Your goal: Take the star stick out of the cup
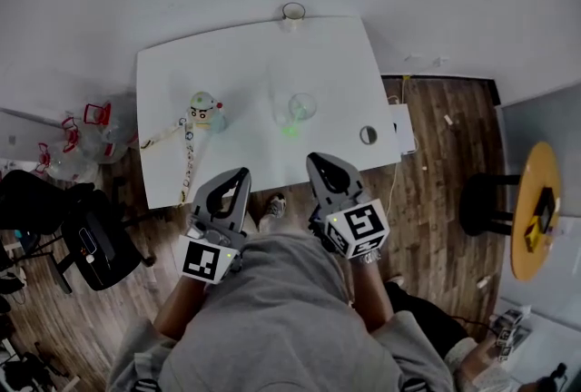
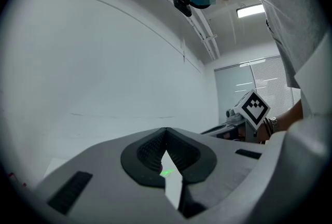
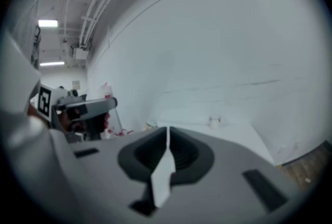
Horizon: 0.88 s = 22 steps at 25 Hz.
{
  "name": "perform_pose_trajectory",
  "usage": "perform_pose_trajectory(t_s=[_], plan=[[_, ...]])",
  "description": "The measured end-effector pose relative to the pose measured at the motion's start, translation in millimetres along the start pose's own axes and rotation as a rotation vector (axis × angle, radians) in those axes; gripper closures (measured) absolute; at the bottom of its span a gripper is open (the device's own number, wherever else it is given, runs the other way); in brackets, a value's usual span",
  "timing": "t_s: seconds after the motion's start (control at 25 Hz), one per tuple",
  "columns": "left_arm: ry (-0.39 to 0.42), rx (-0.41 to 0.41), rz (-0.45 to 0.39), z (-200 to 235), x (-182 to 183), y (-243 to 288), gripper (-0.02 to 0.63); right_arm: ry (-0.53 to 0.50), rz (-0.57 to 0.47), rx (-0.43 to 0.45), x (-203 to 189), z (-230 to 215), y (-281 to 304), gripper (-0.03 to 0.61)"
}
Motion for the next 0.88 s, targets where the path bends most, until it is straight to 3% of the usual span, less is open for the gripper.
perform_pose_trajectory(t_s=[0.88], plan=[[-0.100,-0.114,0.096,39,-36,40,0.583,-0.090,0.185,-0.016,-36,-7,59,0.540]])
Point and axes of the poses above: the fingertips, and each gripper's own axes: y forward along the fingers, z to its left, x out of its top, the point moved 6 cm from there along -y, backward along the fingers, and after that the axes turned 13 degrees about -z, right-handed, at the moved point
